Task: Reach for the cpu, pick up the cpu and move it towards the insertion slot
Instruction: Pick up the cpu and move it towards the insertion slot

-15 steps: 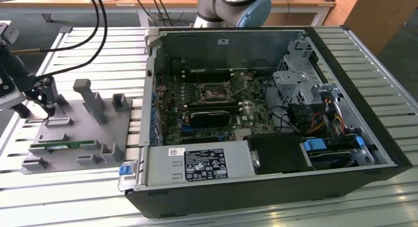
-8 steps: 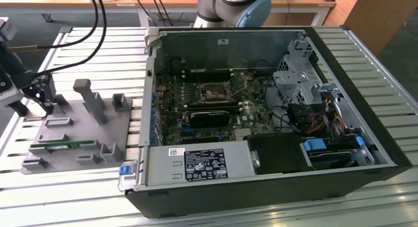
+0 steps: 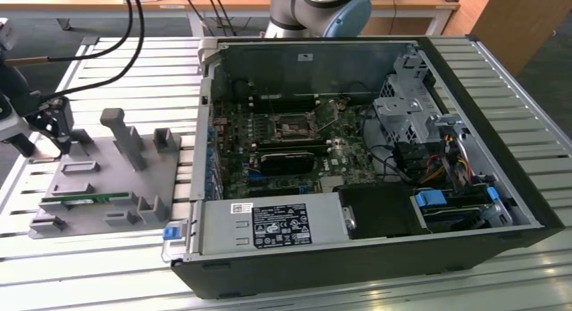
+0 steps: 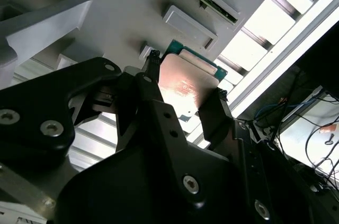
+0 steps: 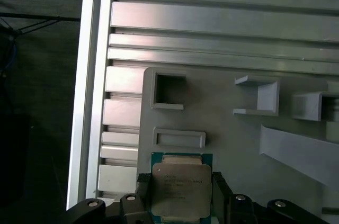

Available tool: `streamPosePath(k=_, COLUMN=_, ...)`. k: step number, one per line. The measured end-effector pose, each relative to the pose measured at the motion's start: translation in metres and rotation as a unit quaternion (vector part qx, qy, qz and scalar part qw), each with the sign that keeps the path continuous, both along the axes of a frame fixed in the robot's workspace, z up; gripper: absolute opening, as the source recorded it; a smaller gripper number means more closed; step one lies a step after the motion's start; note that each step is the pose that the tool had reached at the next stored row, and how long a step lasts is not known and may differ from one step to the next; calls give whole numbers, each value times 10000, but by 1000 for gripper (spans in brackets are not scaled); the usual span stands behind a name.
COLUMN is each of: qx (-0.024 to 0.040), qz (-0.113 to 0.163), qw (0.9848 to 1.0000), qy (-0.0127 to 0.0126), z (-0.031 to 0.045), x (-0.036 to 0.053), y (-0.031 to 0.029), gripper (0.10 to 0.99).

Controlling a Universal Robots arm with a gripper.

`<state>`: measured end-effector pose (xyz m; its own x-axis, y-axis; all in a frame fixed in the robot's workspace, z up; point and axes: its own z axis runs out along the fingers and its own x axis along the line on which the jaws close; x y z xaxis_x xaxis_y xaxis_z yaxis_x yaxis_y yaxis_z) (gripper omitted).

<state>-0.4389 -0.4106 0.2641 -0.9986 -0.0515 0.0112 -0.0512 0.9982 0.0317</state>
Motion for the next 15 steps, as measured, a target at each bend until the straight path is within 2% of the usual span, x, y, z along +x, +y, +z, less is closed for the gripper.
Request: streamPosePath(k=15, qx=-21, qz=0, qw=10000, qy=0, z=160, x=0, y=1, gripper=541)
